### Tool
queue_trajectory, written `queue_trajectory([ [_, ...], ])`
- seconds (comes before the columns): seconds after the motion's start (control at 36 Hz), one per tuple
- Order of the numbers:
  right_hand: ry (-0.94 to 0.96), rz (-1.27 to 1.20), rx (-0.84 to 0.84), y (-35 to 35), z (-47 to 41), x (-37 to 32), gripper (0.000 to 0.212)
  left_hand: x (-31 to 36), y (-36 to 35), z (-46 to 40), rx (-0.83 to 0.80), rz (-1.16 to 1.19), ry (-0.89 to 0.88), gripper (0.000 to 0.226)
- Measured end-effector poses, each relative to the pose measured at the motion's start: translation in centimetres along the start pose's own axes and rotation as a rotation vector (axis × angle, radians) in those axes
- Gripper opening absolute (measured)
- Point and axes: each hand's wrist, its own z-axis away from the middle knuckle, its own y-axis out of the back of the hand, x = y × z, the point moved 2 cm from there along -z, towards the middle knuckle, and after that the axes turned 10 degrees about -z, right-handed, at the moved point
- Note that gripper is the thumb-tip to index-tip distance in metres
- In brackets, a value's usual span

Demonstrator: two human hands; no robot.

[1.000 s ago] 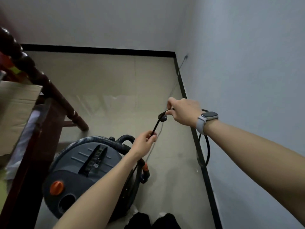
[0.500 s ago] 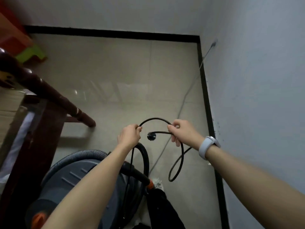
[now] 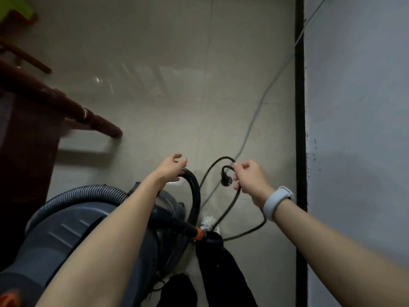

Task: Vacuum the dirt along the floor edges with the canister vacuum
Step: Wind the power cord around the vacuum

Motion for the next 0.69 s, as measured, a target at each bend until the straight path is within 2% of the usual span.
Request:
queue_trajectory([
  [0.06,-0.102,-0.191,-0.052,-1.8,-0.4,0.0,0.026,-0.4,0.5,0.9,-0.019,0.086,0.003,0.042],
  [0.14,-0.185,-0.367,-0.161,-4.6,-0.7,-1.4,0.03,-1.5,2.1,2.9,0.048,0.193,-0.013,0.032],
  [0.22,-0.155,-0.351,-0.241,-7.3,-1.1,-3.7,0.025,-3.0,3.4,5.5,0.086,0.279,-0.015,0.023],
  [0.31,-0.134,-0.337,-0.339,-10.4,-1.0,-5.9,0.009,-4.4,4.5,8.0,0.072,0.341,-0.044,0.023],
  [0.33,-0.134,-0.352,-0.365,-11.4,-0.9,-6.4,0.014,-4.6,4.9,8.6,0.064,0.358,-0.066,0.025],
  [0.39,-0.147,-0.424,-0.408,-13.5,-0.3,-7.2,0.023,-5.1,5.6,9.7,0.061,0.357,-0.126,0.027],
  [0.47,-0.184,-0.484,-0.447,-16.4,0.8,-7.5,0.032,-6.0,6.5,10.7,0.145,0.136,-0.244,0.017],
  [0.53,-0.176,-0.456,-0.468,-17.9,1.5,-7.3,0.026,-6.7,7.4,10.7,0.251,0.068,-0.268,0.025],
  [0.58,-0.146,-0.345,-0.446,-18.8,2.0,-6.9,0.015,-7.6,9.3,10.5,0.392,0.154,-0.238,0.03],
  [0.64,-0.09,-0.112,-0.414,-19.0,2.1,-6.3,0.017,-8.7,12.2,10.3,0.535,0.26,-0.188,0.031],
  [0.69,-0.07,0.138,-0.46,-18.4,2.4,-5.8,0.02,-9.6,15.3,10.1,0.646,0.259,-0.139,0.032],
])
